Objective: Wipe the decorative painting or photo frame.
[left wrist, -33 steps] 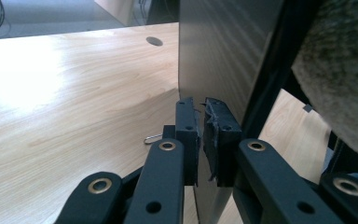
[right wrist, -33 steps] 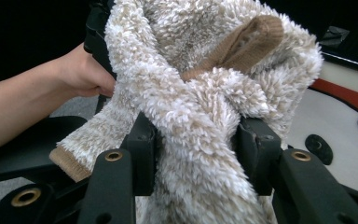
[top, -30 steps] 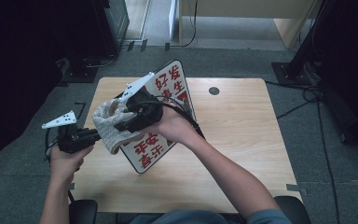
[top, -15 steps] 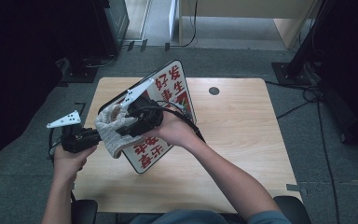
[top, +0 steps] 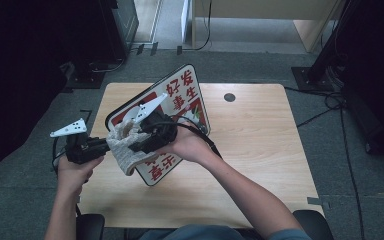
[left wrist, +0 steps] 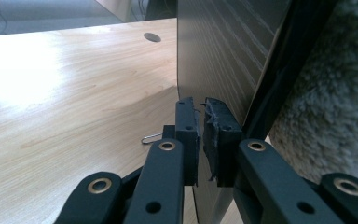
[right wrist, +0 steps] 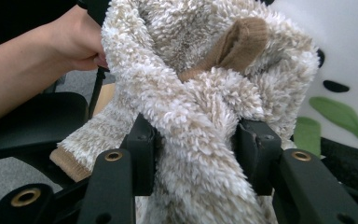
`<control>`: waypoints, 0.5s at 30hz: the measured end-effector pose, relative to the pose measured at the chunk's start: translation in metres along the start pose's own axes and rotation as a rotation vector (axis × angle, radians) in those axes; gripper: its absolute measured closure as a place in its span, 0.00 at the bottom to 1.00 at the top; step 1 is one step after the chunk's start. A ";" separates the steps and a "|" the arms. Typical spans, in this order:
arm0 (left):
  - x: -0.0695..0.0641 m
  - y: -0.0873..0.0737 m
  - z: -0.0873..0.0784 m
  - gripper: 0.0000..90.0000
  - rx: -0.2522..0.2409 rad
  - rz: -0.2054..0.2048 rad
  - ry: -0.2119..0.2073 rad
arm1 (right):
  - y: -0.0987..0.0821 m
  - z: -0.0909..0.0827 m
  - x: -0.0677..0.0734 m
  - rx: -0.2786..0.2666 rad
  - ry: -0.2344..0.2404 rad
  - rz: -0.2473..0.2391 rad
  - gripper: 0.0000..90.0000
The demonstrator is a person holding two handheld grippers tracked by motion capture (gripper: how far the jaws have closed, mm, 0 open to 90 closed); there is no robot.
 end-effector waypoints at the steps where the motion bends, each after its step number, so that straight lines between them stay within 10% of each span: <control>1: 0.000 0.000 0.000 0.94 0.001 0.001 0.001 | -0.001 0.000 0.000 0.000 0.002 0.000 0.62; 15: 0.000 0.000 0.000 0.94 0.000 0.004 0.004 | -0.016 0.007 -0.001 -0.021 0.029 0.007 0.62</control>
Point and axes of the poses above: each handheld gripper's, and its own axes: z roughly forward along the jaws, y roughly out of its top, x roughly to its left, the point moved 2 cm from there along z, roughly forward along the jaws, and after that the axes turned 3 degrees about y, right-handed, at the moved point
